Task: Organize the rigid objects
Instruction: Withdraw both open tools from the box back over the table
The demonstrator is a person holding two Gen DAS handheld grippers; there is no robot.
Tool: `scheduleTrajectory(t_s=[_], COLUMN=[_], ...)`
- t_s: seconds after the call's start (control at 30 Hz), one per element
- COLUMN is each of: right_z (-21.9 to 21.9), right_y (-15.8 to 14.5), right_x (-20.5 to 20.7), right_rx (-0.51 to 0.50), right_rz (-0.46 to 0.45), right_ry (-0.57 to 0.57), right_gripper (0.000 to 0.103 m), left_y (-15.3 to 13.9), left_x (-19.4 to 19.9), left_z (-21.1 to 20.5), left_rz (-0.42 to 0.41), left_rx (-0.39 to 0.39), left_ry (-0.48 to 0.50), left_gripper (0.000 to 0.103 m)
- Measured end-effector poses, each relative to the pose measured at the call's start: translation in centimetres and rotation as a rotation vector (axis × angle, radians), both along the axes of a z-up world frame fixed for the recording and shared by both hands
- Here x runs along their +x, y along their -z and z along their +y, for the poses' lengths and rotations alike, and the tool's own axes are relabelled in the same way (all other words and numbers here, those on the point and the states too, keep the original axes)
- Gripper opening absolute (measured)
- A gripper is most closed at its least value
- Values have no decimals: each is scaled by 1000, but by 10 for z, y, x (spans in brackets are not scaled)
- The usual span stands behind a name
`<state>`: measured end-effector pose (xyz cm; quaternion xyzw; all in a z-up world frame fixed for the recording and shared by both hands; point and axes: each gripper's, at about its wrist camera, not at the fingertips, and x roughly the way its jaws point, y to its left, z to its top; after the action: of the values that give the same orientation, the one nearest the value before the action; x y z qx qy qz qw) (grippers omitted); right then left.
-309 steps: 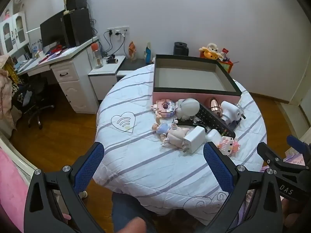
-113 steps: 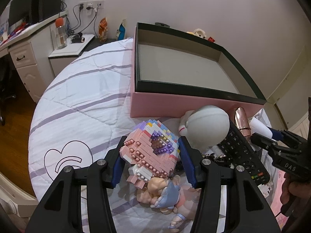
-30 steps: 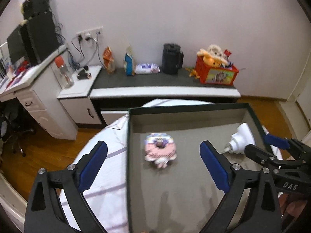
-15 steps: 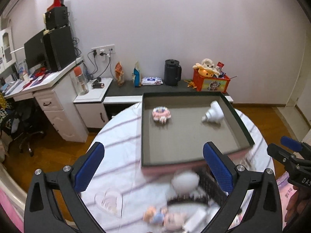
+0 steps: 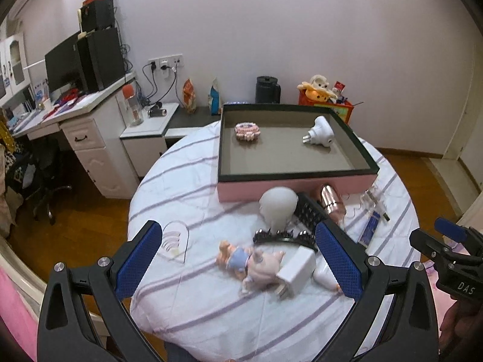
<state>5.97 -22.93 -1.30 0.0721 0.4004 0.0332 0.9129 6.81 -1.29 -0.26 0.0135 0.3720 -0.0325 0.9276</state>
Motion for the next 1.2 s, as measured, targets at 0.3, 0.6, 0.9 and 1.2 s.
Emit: scheduleTrajectory(t_s=[0.3, 0.6, 0.9, 1.2], right_z=[13, 20, 21, 19], right_y=[-3, -4, -3, -1], right_x=[-15, -22, -26, -30], right_rx=[-37, -48, -47, -47], right_rz=[-14, -17, -15, -10], right_ry=[-26, -37, -40, -33], right_gripper=[85, 85, 85, 85], left_y=[1, 2, 2, 11], left_x=[-19, -28, -35, -41], left_z=[9, 18, 20, 29], left_rz=[-1, 3, 2, 16], left_rx=[-7, -17, -16, -27], left_ry=[-25, -43, -52, -70], left_gripper=[103, 102, 102, 102])
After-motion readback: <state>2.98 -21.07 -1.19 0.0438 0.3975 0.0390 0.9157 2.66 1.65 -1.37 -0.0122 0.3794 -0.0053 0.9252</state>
